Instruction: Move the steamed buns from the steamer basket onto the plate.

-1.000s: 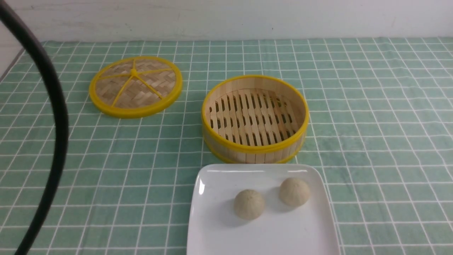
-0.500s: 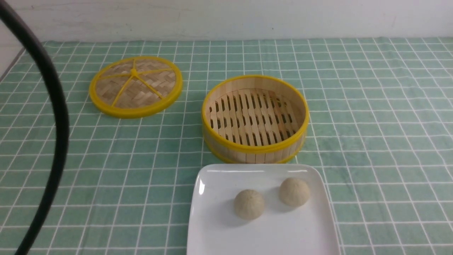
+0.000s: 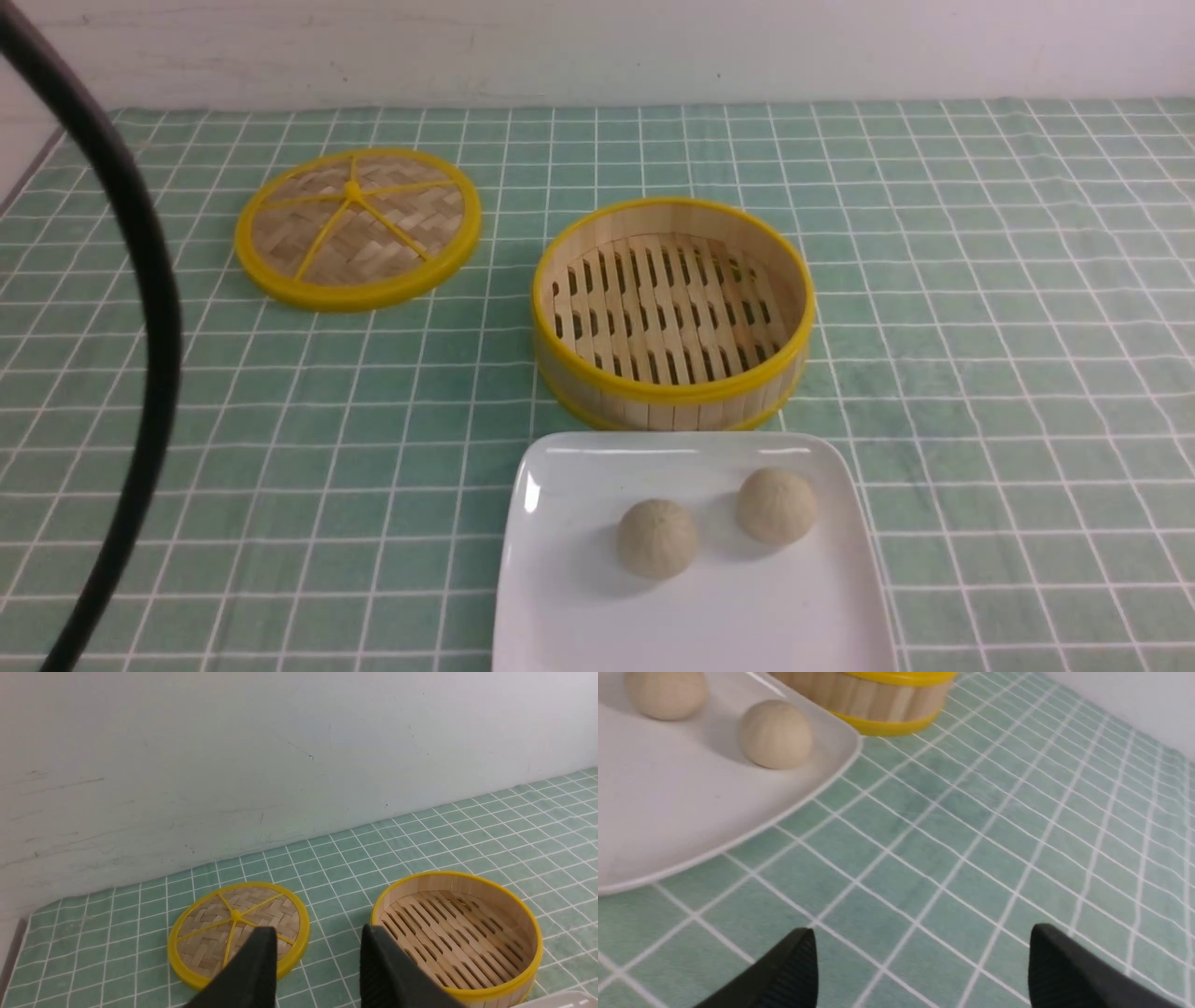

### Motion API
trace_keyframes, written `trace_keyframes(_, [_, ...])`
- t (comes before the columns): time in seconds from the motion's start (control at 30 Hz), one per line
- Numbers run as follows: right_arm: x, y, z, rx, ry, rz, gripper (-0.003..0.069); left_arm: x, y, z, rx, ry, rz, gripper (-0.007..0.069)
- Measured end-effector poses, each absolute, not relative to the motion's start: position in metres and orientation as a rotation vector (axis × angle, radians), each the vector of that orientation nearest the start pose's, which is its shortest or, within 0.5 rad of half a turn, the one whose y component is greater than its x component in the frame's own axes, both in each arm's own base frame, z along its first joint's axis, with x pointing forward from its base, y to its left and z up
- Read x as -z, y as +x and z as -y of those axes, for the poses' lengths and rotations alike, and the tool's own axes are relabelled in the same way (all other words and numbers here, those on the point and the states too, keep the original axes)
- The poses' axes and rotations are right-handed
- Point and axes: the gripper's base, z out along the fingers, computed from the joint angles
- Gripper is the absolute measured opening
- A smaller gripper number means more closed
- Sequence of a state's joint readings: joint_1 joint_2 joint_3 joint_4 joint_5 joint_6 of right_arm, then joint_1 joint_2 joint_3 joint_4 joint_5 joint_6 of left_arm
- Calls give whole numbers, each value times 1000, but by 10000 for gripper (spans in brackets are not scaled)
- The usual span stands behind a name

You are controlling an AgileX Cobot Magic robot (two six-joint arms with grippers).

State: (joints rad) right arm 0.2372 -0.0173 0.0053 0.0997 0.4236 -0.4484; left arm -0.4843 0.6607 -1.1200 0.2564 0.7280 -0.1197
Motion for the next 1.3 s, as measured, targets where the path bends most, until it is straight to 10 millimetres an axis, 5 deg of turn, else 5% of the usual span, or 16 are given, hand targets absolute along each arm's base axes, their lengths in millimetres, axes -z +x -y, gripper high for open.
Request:
trace_keyframes(0.57, [-175, 51, 6, 352, -222, -1889, 585, -461, 88, 29, 162, 355, -1703, 281])
trace_keyframes(1.3, [-175, 50, 7, 360, -207, -1892, 585, -460, 90, 25, 74, 361, -1709, 281])
